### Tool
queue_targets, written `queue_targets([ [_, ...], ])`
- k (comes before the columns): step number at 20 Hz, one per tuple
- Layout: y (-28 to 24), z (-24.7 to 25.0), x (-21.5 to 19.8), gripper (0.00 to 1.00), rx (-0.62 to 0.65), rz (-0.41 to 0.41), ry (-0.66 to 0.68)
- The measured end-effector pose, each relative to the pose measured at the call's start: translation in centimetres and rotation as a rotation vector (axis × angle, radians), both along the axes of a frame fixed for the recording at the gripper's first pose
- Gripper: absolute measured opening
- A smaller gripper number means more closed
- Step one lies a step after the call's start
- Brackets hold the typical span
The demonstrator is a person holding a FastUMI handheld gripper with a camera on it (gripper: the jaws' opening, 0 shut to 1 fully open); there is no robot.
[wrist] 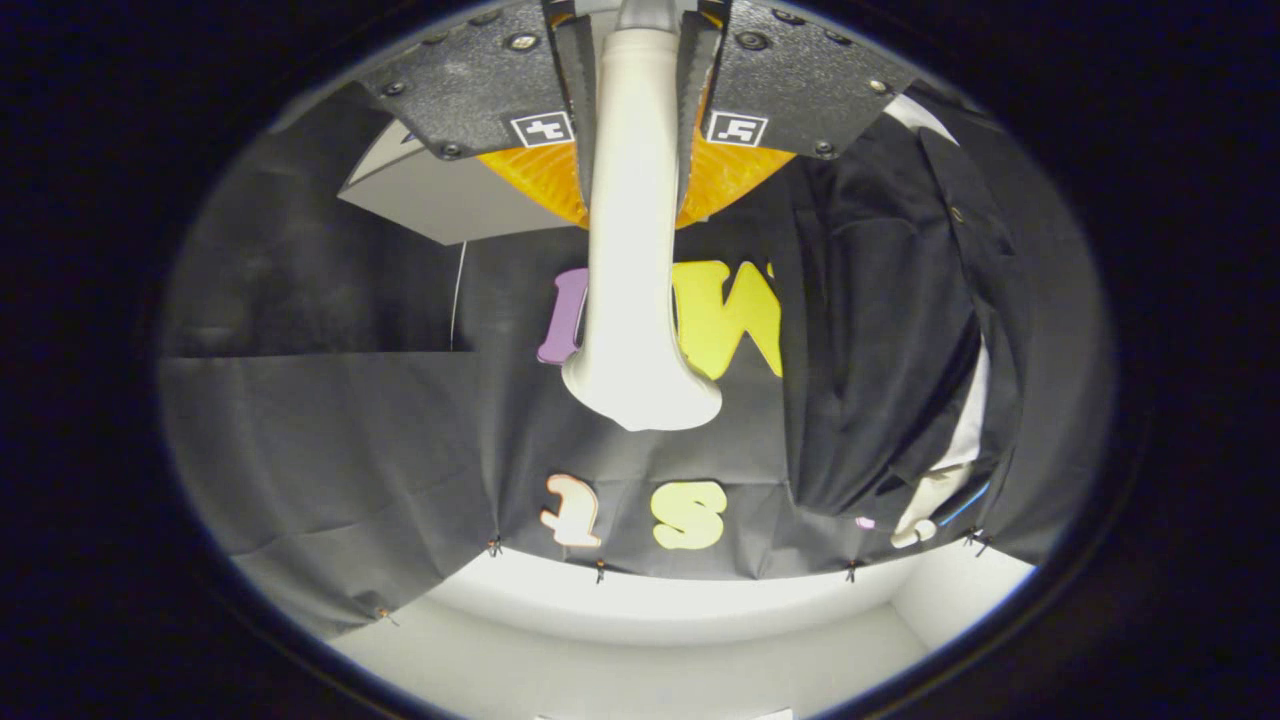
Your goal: Iron the clothes twice with a garment steamer, once on the left side and once on the right side.
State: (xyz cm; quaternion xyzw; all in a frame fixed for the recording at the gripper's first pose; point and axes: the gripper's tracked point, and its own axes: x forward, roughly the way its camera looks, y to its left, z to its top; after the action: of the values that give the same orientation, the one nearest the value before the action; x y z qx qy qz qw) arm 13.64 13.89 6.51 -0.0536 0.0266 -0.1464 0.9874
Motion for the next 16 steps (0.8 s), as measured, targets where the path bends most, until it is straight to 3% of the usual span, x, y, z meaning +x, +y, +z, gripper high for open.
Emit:
queue_targets([
  [6,7.0,1.7,-1.5,0.35,-0.115,-0.023,-0.11],
  [16,18.3,3.8,2.0,0.35,-0.236,0.118,-0.207],
])
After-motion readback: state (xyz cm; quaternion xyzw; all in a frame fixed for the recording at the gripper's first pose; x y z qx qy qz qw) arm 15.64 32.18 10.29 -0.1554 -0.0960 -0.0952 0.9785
